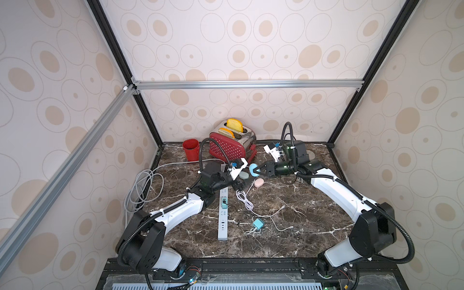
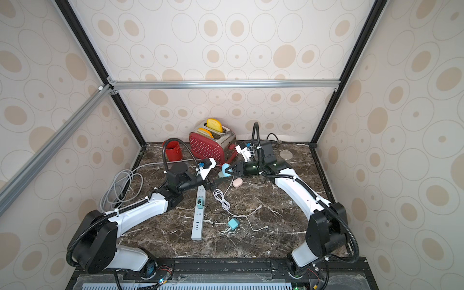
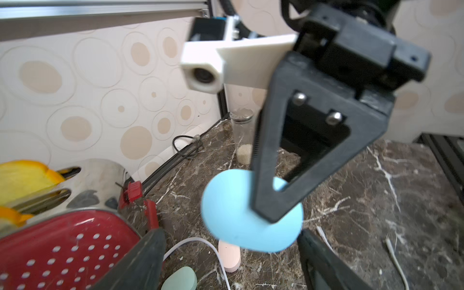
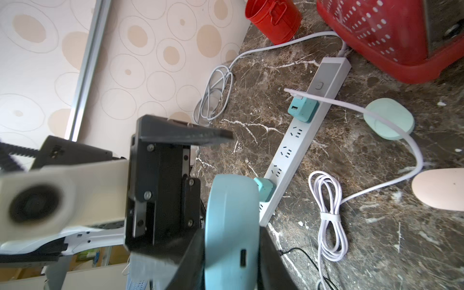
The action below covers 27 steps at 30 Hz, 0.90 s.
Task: Charge the bluetooth headset
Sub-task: Pick up the bluetooth headset from the center of the board.
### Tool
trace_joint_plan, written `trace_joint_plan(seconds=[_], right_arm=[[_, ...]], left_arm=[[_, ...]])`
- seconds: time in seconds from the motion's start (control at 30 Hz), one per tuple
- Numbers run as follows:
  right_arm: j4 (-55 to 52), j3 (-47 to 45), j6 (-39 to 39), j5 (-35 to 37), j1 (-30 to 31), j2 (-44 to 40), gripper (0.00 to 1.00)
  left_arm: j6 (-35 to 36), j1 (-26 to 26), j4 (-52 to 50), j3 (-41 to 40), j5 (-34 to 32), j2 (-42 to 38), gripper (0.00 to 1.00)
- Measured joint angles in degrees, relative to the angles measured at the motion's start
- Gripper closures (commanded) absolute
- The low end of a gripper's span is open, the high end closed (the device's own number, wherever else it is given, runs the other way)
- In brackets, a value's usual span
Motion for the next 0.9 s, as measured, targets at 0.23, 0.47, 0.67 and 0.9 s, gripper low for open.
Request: trace_joint_plan(seconds=[0.23,0.47,0.67,0.9], right_arm=[[7.0,-1.7,3.8,-5.4,-0.4,-0.3,0.73],[13.1,-4.1,9.2,-7.6,-0.5,-0.3,0.73],[15.2,-4.4,11.0,-9.2,-0.7,-0.3,0.73],[15.6,-4.5,11.1,-11.4,-0.7,-0.3,0.73]], left_arm=[[-7.4,1.4,1.7,-1.0,1.4,-2.3,0.18],[2.8,-1.9,-1.4,-0.9,2.6,-2.9,0.11],[11.6,-3.7,-2.0,-0.9,1.7,-3.1,0.11],[14.3,-3.7,0.4,-0.5,-0.4,-2.1,0.12]])
